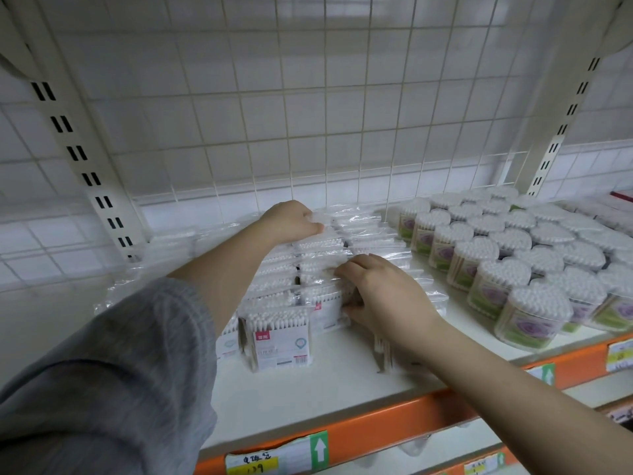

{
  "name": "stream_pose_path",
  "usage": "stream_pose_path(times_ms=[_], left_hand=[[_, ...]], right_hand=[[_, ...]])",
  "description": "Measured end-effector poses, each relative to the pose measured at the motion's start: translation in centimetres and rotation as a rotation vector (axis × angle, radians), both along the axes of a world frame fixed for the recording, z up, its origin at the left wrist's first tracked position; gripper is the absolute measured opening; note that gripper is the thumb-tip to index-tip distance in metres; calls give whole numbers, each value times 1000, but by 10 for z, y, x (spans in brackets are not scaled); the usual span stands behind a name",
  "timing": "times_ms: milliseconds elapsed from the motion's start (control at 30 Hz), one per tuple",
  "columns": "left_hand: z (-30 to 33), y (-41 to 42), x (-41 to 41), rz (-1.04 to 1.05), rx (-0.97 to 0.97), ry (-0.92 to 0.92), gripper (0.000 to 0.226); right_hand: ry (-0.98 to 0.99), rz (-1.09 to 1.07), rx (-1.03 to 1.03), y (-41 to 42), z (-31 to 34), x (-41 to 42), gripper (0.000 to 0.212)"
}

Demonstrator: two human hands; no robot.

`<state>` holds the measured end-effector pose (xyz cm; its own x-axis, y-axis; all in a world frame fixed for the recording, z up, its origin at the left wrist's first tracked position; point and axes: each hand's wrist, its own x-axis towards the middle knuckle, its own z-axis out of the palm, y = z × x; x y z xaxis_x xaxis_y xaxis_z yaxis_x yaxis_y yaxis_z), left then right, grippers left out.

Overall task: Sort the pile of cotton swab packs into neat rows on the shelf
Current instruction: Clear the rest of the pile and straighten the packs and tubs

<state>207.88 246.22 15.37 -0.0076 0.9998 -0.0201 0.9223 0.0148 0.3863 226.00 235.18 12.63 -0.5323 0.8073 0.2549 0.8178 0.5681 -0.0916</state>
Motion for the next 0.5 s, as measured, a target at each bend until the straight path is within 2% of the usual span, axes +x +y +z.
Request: stream_pose_path(times_ms=[67, 133, 200, 267, 433, 500], left_hand=[[0, 0, -1, 5, 4, -3, 29], [0, 0, -1, 3, -7, -5, 31], [4, -2, 2, -10, -5, 26, 48], [7, -4, 5, -25, 10, 40, 56], [18, -8, 13, -107, 22, 52, 50], [24, -12, 22, -151, 40, 73, 47]], right_hand=[[-18, -15, -23, 2, 3, -1, 46], [-30, -21, -35, 2, 4, -1, 47], [-23, -6, -44, 0, 5, 0, 49], [32, 12, -73, -3, 8, 4, 57], [167, 17, -165, -12, 27, 34, 71], [134, 10, -211, -16, 31, 53, 80]])
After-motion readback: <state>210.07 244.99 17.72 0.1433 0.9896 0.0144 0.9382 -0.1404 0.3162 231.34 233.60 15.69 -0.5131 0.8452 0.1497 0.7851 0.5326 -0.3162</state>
